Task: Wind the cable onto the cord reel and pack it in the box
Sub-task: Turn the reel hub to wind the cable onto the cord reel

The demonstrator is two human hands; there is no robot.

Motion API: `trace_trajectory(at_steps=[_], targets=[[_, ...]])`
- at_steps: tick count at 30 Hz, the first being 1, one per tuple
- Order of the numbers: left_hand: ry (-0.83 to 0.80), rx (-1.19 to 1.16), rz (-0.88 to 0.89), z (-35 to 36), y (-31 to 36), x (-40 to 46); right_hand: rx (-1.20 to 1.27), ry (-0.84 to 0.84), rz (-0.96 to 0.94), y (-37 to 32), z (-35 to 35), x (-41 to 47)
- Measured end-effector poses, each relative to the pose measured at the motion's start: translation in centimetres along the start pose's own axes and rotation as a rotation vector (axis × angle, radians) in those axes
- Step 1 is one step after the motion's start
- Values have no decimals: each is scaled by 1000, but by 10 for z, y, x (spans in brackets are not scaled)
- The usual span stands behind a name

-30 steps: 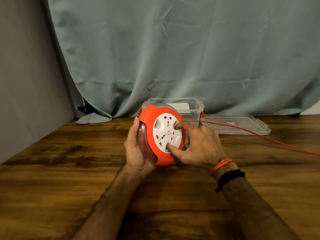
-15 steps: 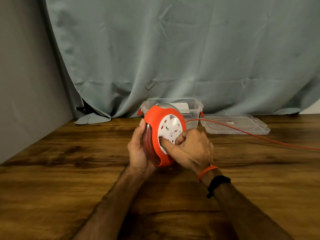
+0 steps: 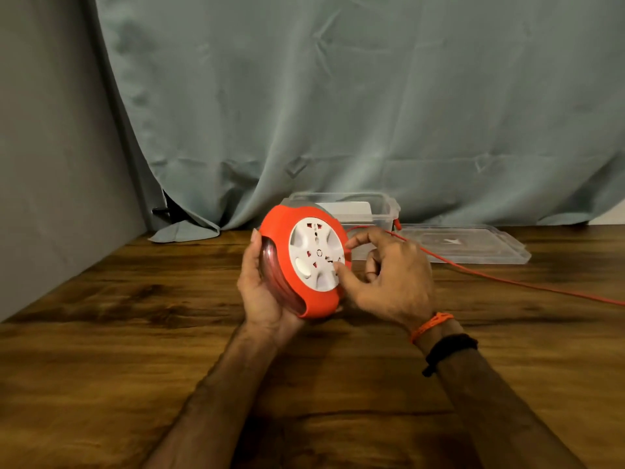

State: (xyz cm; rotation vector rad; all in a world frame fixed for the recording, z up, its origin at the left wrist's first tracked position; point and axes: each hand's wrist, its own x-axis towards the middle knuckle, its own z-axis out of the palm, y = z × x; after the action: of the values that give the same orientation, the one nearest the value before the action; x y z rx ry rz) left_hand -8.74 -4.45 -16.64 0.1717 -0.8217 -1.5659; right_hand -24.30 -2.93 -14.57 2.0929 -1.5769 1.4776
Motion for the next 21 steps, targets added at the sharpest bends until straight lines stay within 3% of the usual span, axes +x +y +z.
trace_trajectory(at_steps=[4,14,18,21], targets=[[12,22,-12,-1,2,0,-141,-170,-30,-1,-2,-2],[-23,47,-67,-2,0,0,-238,-201,-127,3,3,-6],[-23,48,-57,1,-2,-1,-268,-81,-94,0,7,-9],[7,65,-32,4,-4,-1,-243,9,47,-7,12,-11]])
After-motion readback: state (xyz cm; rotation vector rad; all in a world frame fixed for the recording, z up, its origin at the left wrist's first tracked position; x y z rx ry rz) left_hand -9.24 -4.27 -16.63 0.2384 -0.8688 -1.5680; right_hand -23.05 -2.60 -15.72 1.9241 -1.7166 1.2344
